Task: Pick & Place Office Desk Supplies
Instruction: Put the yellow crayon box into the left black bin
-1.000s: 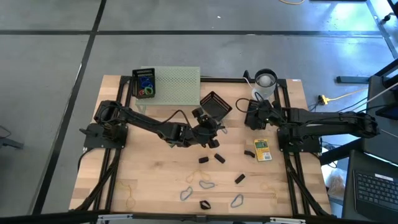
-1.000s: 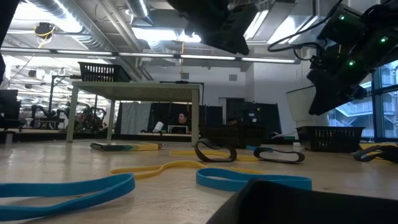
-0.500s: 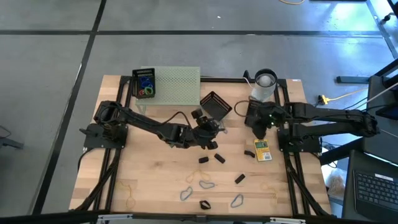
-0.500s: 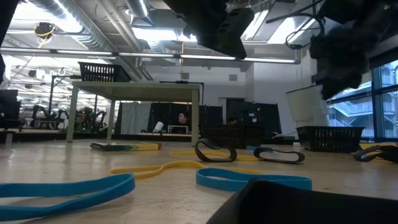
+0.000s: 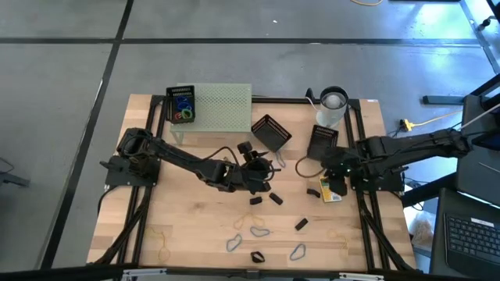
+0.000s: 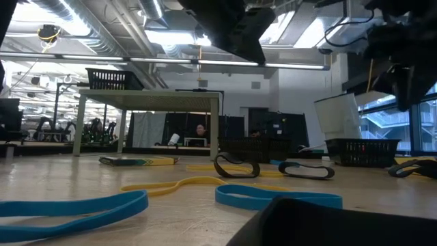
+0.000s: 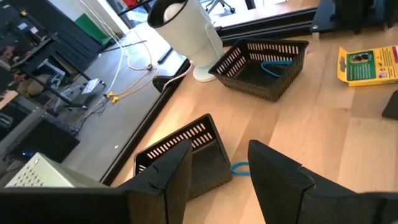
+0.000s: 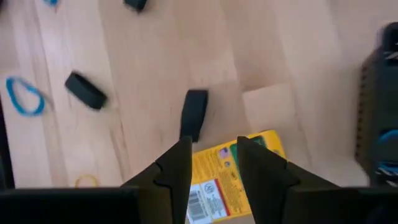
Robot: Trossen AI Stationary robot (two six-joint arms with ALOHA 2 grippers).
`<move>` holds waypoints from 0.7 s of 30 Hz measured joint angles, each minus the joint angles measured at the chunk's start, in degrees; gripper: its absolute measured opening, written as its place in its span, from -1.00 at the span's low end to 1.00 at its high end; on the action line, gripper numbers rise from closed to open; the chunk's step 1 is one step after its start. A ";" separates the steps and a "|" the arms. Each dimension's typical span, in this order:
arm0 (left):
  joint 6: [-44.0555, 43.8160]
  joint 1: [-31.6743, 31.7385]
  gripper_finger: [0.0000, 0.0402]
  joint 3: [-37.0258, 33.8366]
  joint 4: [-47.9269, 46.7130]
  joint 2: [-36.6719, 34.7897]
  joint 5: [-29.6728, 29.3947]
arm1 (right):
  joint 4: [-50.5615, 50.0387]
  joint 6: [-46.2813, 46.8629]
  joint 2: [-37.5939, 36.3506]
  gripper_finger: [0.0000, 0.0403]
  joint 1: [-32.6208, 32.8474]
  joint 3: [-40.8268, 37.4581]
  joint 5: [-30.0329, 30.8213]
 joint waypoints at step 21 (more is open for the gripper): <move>-0.44 0.02 -0.24 0.00 -0.37 0.00 0.00 | -0.02 -5.95 24.18 -0.07 3.41 0.00 9.86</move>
